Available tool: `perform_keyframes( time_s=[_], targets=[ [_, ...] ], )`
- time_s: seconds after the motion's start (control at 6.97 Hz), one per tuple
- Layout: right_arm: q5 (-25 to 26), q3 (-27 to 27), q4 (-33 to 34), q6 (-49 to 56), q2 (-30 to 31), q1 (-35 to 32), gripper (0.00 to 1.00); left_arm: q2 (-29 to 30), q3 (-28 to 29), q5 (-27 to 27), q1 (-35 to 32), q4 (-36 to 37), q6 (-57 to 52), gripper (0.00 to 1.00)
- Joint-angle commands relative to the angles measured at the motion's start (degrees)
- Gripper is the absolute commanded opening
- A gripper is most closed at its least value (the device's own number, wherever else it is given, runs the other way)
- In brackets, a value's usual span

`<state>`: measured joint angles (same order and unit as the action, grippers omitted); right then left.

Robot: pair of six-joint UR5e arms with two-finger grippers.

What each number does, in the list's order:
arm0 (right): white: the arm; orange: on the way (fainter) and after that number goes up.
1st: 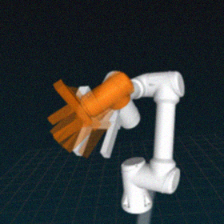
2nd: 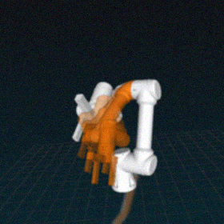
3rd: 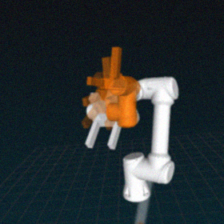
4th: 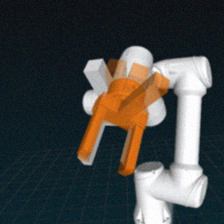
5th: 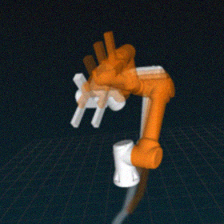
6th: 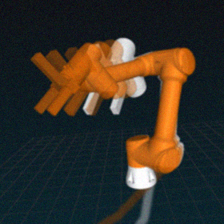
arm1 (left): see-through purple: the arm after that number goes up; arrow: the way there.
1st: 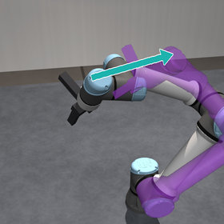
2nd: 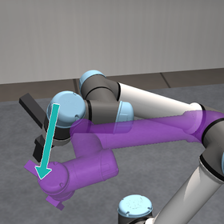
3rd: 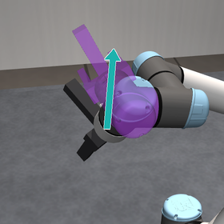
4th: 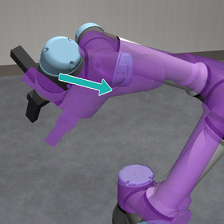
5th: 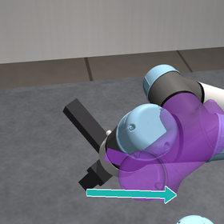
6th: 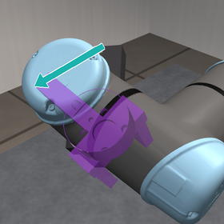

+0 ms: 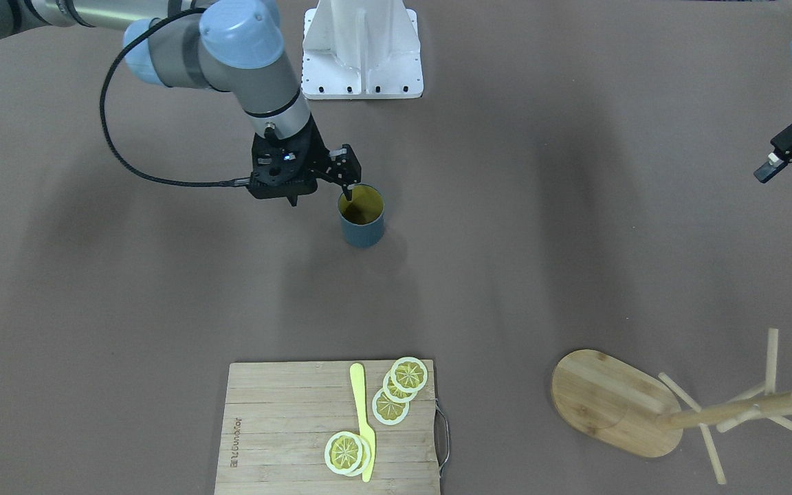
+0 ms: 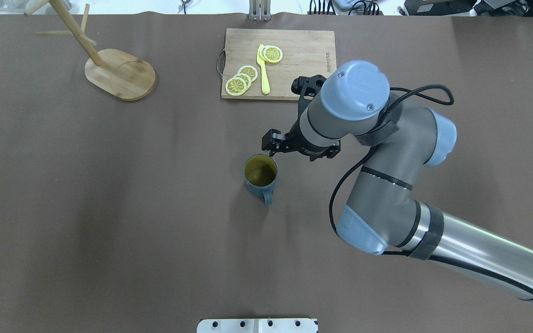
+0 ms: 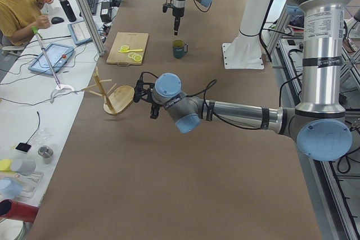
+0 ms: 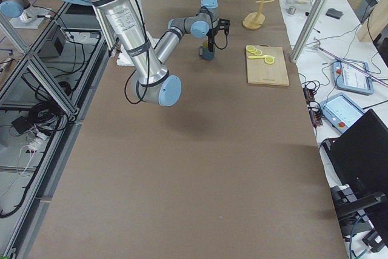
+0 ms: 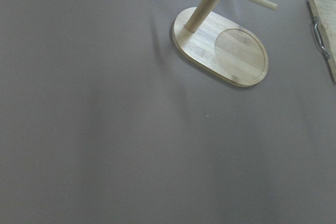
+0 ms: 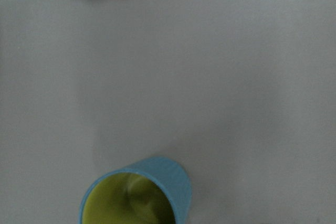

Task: Hang cup on storage rack
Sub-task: 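Open the right gripper and raise it away from the mug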

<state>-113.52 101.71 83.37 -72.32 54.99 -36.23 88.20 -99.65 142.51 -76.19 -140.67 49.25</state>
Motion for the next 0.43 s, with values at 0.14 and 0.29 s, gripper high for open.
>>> perform_keyframes(
  time_s=[0.14, 0.29],
  targets=[
    [-5.99, 4.2, -0.05, 9.36, 7.93, -9.01, 1.0, 6.68, -6.87, -12.3, 9.45, -1.36, 4.36, 0.98],
    [-6.27, 3.94, -0.31, 11.04, 10.03, -11.47, 1.0, 8.99, -7.04, -12.96, 9.83, -1.45, 4.45, 0.98]
  ],
)
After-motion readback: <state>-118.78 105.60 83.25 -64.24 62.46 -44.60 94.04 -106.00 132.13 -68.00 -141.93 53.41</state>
